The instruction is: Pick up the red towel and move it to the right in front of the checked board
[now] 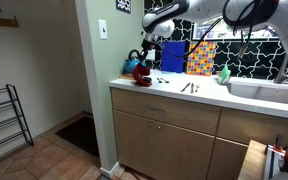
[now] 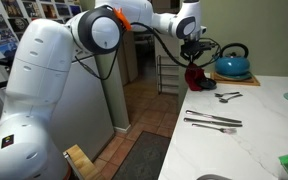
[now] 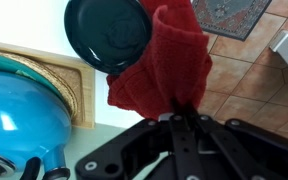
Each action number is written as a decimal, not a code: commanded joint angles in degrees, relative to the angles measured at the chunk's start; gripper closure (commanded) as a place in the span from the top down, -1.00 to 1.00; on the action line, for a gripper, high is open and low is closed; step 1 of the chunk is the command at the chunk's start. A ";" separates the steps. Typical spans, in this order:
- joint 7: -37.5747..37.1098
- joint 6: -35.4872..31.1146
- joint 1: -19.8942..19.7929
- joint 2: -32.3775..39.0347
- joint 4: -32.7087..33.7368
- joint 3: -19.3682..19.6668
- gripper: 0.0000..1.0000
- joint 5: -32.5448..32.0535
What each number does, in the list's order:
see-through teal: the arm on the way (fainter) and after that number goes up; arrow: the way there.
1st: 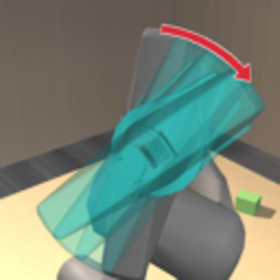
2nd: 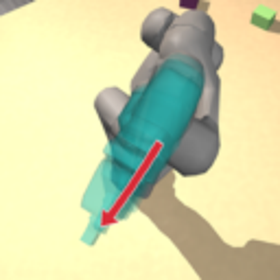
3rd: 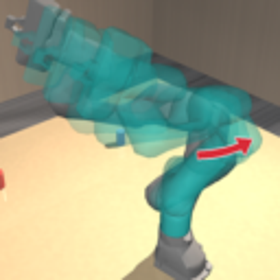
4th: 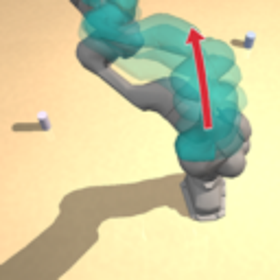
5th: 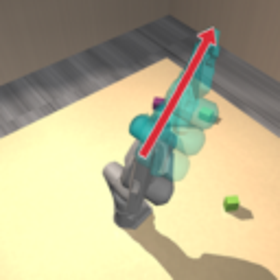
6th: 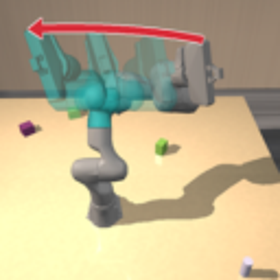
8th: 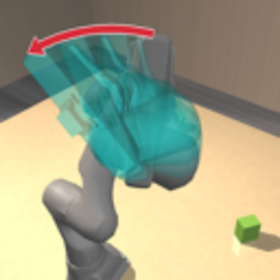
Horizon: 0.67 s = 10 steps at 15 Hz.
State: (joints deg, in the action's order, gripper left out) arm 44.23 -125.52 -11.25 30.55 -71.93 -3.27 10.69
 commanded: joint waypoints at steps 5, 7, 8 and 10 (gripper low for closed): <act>0.44 1.71 -1.26 -2.32 -1.46 -1.35 -0.97 2.34; 0.63 2.30 -1.42 -2.73 -1.56 -1.71 -0.97 3.55; 0.70 2.57 -1.44 -2.93 -1.64 -1.80 -0.97 3.99; 0.84 3.17 -1.56 -3.54 -1.87 -2.12 -0.97 4.91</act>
State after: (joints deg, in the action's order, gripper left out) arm 44.17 -124.10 -11.71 29.01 -72.00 -4.27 13.34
